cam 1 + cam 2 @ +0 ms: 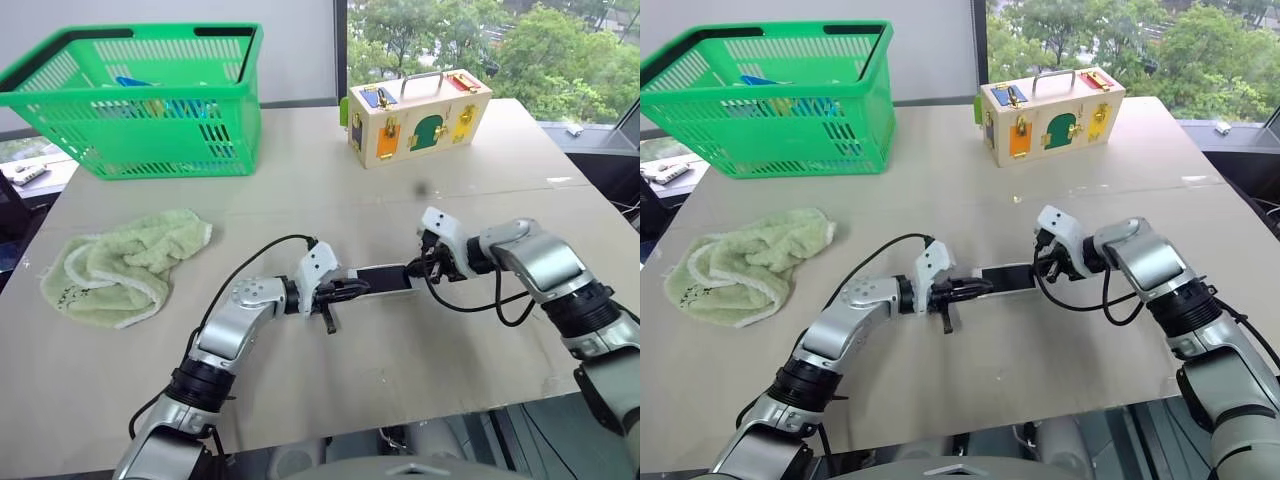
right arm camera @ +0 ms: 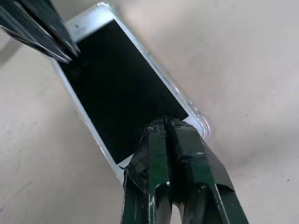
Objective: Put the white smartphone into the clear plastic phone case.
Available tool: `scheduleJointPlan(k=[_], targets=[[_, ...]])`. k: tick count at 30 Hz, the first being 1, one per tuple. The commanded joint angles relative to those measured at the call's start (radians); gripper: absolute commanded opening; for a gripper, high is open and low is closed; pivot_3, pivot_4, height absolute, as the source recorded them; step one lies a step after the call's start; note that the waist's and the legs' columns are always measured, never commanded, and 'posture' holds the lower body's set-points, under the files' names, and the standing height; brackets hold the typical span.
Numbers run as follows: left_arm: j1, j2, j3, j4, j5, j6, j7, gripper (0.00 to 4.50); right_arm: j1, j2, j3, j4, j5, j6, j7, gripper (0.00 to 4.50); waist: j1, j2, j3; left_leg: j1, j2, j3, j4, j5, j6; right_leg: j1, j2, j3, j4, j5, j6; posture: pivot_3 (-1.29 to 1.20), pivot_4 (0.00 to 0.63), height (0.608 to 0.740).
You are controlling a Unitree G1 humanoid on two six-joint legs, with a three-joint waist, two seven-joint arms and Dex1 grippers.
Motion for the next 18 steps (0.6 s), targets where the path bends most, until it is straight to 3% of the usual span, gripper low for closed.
scheduleJointPlan(k=[1,7,13,15,18], targets=[[0.021,-0.002,-0.017,-0.022,0.01,0.02,0.008,0.15,0.087,0.034,0.145,0.194,-0.078,0.015,0.008,0.0,0.0,-0.001,-0.004,0.005,0.0,0.0,-0.002,0.0,-0.001,0.003,-0.001,0.0,-0.001,0.0,0.0,0.0,0.15,0.74],[0.024,-0.004,-0.015,-0.038,0.006,0.041,0.017,0.15,0.12,0.082,0.059,0.253,-0.101,-0.112,-0.059,0.0,-0.001,0.002,-0.013,0.014,0.001,-0.005,-0.003,-0.004,-0.007,0.011,-0.004,-0.004,-0.002,-0.002,-0.001,0.0,0.15,0.74],[0.021,-0.004,-0.01,-0.043,0.006,0.058,0.017,0.15,0.2,0.031,-0.115,-0.042,0.011,-0.161,-0.017,0.0,0.001,0.014,-0.002,0.011,-0.001,-0.007,-0.003,-0.004,-0.007,0.011,-0.006,-0.006,-0.004,-0.002,0.0,0.0,0.15,0.74],[0.019,-0.004,-0.011,-0.044,0.006,0.062,0.017,0.15,0.214,-0.003,-0.131,-0.124,0.033,-0.131,0.001,0.0,0.003,0.021,0.002,0.006,-0.002,-0.007,-0.003,-0.004,-0.007,0.008,-0.006,-0.005,-0.004,-0.003,0.002,0.0,0.15,0.74],[0.015,-0.004,-0.011,-0.042,0.005,0.065,0.016,0.15,0.221,-0.044,-0.127,-0.196,0.05,-0.102,0.019,0.0,0.001,0.021,0.004,-0.007,-0.003,-0.007,-0.005,-0.001,-0.002,-0.004,-0.003,-0.005,-0.004,-0.004,0.003,0.0,0.15,0.74]])
